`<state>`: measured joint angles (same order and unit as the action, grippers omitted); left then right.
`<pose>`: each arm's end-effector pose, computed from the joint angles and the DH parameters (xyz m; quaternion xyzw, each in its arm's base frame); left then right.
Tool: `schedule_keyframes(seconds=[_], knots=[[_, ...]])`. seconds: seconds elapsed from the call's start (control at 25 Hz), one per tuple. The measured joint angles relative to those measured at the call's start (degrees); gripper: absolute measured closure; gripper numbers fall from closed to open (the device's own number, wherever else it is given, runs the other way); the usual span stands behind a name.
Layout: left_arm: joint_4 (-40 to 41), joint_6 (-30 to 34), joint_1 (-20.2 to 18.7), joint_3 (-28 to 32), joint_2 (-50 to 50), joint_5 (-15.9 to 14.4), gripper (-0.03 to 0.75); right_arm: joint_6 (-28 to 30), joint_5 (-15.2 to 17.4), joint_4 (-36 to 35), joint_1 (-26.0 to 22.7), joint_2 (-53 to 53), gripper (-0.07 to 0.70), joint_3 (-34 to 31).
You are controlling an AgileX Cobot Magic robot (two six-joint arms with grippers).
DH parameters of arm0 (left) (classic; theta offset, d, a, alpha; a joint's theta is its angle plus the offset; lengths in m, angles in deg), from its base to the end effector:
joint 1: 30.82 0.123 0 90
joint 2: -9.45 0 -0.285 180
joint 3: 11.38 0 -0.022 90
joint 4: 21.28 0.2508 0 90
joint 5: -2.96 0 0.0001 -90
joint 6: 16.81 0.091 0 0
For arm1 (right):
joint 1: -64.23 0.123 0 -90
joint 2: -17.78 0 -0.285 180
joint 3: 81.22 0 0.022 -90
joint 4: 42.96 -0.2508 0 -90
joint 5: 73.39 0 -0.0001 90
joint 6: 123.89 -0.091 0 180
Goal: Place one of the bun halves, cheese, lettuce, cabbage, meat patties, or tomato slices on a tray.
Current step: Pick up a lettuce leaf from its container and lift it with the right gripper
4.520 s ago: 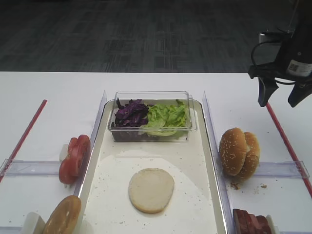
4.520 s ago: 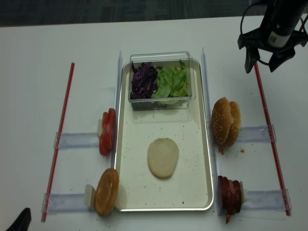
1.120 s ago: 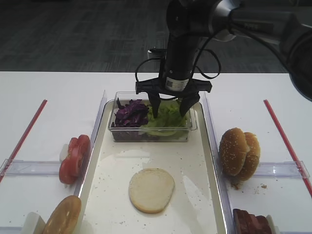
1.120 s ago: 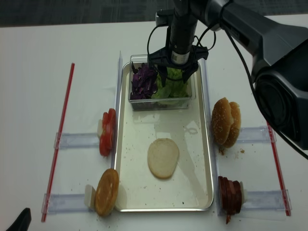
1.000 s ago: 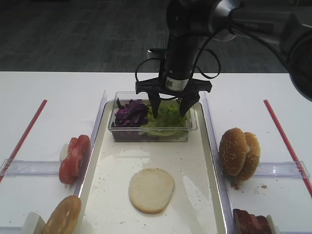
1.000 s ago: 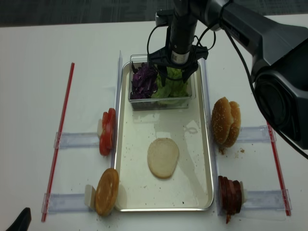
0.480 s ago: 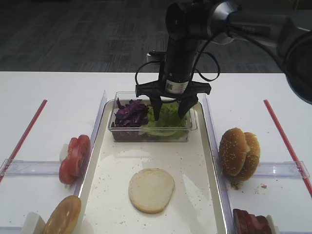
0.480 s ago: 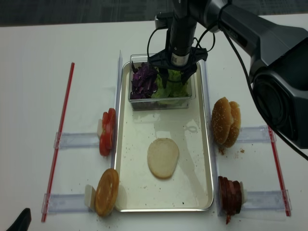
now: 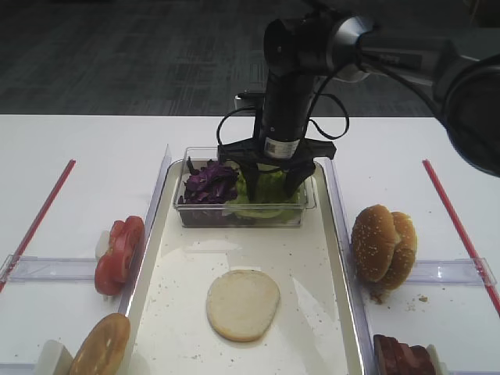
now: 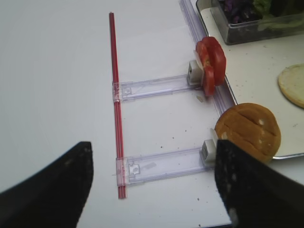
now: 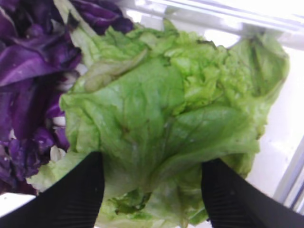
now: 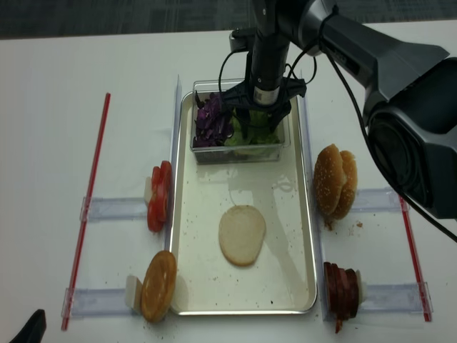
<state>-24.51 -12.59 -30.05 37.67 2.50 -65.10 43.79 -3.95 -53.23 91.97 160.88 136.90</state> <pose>-0.0120 -0.0049 0.2650 0.0295 0.8824 -0.0076 0.4696 0.4222 0.2392 0.1613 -0.1064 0.9895 0.0967 0.0164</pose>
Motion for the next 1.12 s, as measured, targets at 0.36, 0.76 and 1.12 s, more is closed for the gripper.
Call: schedule_keyframes(seconds=[0.36,0.76,1.12], knots=[[0.0,0.0,0.0,0.0,0.0,0.0,0.223,0.85,-1.4,0.11,0.0,0.11,0.19,0.0],[0.0,0.0,0.0,0.0,0.0,0.0,0.223,1.08,-1.29,0.11,0.0,1.93,0.202,0.33],[0.0,0.0,0.0,0.0,0.0,0.0,0.223,1.2,-0.94,0.11,0.0,2.02,0.303,0.56]])
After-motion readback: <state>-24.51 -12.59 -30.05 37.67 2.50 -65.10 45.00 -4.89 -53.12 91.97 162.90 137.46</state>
